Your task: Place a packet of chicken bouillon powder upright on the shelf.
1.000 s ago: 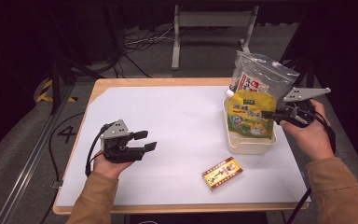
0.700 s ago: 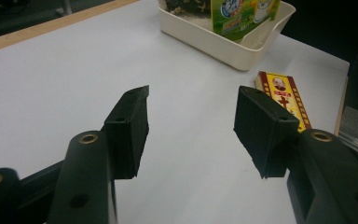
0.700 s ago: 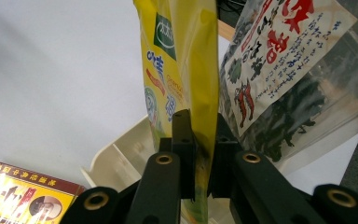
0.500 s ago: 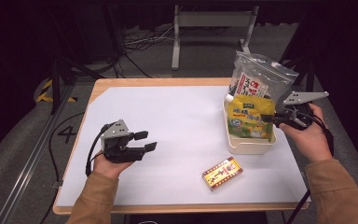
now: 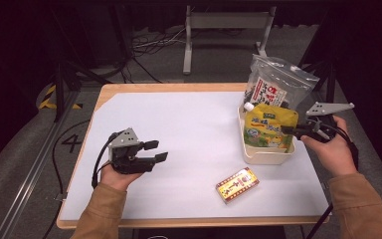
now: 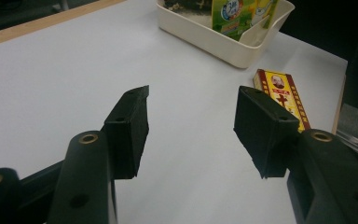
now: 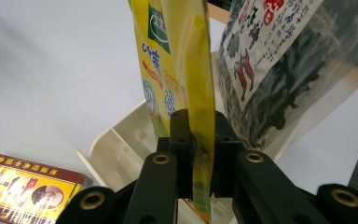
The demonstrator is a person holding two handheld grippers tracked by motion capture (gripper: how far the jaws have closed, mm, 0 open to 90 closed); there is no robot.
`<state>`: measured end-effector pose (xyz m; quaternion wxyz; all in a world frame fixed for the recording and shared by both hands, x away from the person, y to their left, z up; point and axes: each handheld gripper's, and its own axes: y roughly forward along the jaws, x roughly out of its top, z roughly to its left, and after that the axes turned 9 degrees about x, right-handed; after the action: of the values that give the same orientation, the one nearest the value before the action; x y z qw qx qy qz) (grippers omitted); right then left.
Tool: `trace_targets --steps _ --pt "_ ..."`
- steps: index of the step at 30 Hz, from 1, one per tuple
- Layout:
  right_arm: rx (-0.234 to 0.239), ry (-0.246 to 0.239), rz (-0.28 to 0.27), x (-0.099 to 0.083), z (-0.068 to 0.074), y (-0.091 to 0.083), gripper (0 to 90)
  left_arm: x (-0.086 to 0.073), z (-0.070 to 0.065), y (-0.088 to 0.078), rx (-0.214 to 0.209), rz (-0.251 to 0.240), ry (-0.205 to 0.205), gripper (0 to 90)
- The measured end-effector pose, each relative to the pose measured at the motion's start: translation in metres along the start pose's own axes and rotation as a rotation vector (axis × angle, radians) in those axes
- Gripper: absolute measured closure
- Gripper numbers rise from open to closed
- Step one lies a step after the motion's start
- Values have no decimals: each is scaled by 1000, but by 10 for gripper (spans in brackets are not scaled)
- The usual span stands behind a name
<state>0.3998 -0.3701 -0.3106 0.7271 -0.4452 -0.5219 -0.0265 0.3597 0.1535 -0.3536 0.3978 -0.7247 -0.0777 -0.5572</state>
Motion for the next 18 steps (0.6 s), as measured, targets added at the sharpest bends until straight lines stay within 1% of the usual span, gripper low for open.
trace_targets --steps 6,9,12,13,17,18 --pt "0 23 -19 -11 -3 -2 832 -1 1 1 -3 4 -4 449" --pt "1 27 -23 -14 -4 -3 831 -1 1 2 -3 6 0 448" --pt "2 34 -27 -15 -3 -3 826 -1 0 2 1 14 -8 449" --pt "1 35 -29 -16 -3 -3 824 -1 1 3 1 12 -2 448" --pt "-7 40 -26 -16 -1 -3 794 0 1 4 9 17 -3 435" --pt "-12 43 -22 -16 0 -3 775 0 0 5 5 23 -11 430"
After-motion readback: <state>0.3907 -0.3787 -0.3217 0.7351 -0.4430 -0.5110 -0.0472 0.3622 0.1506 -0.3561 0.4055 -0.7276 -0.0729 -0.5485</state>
